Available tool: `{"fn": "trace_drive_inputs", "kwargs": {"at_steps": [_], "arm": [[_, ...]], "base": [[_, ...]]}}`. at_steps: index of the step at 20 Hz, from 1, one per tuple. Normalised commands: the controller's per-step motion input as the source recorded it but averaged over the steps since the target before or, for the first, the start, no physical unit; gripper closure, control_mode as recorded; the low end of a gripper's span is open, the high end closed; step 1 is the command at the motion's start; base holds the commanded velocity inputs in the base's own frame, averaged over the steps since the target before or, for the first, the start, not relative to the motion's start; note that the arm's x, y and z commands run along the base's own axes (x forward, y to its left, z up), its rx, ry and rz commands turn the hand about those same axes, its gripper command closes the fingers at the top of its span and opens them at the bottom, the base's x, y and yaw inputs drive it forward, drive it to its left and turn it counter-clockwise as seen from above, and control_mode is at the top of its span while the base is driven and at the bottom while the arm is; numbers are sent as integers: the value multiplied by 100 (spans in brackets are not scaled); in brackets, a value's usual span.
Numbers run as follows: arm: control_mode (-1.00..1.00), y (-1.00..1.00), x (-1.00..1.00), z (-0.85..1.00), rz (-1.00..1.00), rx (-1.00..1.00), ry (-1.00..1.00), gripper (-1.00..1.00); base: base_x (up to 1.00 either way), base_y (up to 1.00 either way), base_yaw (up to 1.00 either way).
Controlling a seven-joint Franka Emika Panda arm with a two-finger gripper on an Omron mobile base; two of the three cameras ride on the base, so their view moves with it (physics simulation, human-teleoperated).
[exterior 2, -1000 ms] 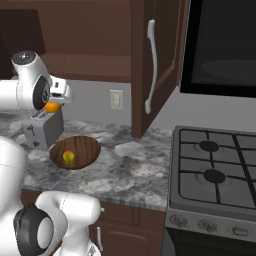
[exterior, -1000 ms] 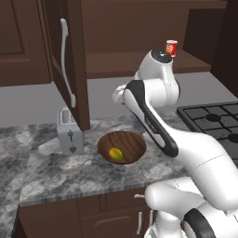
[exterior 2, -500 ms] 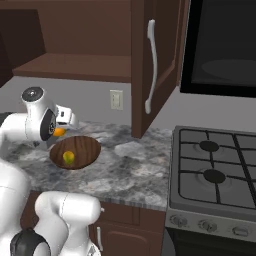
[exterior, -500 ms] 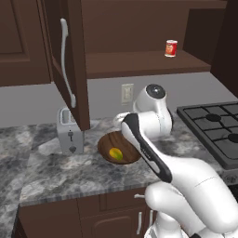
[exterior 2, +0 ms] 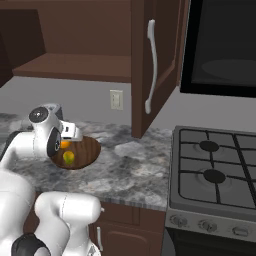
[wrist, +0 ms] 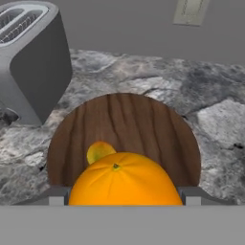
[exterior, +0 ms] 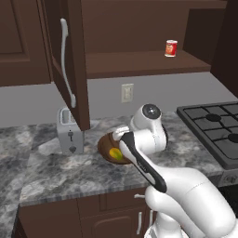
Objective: Open the cabinet. Pick the orange and mango from the cabinet and place them into the bowl. Then close the cabinet.
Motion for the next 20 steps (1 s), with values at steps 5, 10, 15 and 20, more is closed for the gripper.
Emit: {"fn": "trace_drive_inputs", "kwargs": {"at_steps": [5, 10, 15, 20], "arm": [[-100, -1, 23, -32, 0, 0, 0, 100], [-100, 0, 10, -19, 0, 0, 1, 100], [-100, 0, 6, -8, -1, 0, 5, 100], [-100, 0, 2, -7, 0, 0, 6, 100]], "base": [[0, 0, 0], [0, 0, 0], [0, 0, 0], [0, 0, 0]]}}
